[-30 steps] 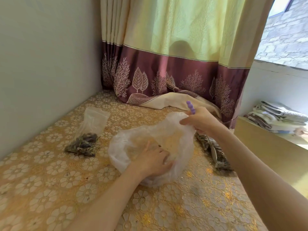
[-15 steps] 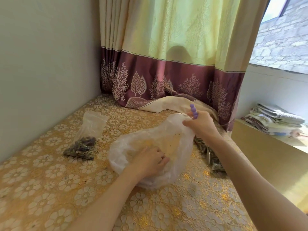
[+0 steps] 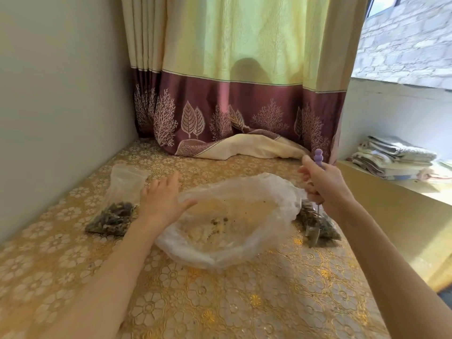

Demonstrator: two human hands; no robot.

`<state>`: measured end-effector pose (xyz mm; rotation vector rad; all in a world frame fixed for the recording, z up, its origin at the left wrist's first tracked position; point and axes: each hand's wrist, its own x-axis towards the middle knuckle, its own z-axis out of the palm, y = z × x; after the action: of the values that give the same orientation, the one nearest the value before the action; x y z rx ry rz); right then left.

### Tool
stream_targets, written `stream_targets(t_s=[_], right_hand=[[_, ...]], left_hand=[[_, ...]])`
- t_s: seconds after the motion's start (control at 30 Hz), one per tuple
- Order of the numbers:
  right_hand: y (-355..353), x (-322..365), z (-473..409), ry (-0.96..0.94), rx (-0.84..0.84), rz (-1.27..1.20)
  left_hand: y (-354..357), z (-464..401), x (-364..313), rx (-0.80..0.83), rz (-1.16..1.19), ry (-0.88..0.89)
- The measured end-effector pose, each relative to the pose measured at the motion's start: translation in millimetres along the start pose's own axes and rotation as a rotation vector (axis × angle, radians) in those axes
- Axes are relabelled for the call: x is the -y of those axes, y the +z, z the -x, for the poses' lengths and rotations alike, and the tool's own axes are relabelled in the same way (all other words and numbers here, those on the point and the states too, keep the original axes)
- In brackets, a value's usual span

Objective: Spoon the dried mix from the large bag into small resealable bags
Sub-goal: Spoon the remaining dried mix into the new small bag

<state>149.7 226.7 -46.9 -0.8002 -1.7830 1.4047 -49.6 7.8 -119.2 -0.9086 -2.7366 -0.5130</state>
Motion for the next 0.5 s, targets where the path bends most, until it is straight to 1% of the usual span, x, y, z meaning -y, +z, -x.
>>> stream_targets(t_s=[0.1,0.13,0.17,0.27,0.3,0.43,0.5], right_hand=[[8.4,16.8,6.2,0.115,0.098,-0.293],[14.5,17.5,10.3,0.130,0.129,-0.351],[21.1,14.9,13.9,0.121,0.144,-0.326],[33.2,-6.3,20.1,-0.027,0.129,0.089],[33.3,-14.6,20.3,-0.078,0.118,0.179],[22.9,-37.0,22.8,-0.179,0.079,0.297],[19.2,-45.8,26.1,-0.204,0.074,0.285]], left_hand=[[1.2,1.8,0.3,0.087,-0.022,-0.041],[0.7,2.5,0.1,0.118,-0.013,-0.055],[0.7,3.4,-0.4,0.138,-0.006,-0.059],[0.2,6.9,-0.7,0.145,0.005,-0.039],[-1.1,8.6,0.0,0.143,0.028,-0.045],[-7.8,13.9,6.4,0.203,0.103,-0.085],[-12.1,17.0,5.7,0.264,0.113,-0.095]])
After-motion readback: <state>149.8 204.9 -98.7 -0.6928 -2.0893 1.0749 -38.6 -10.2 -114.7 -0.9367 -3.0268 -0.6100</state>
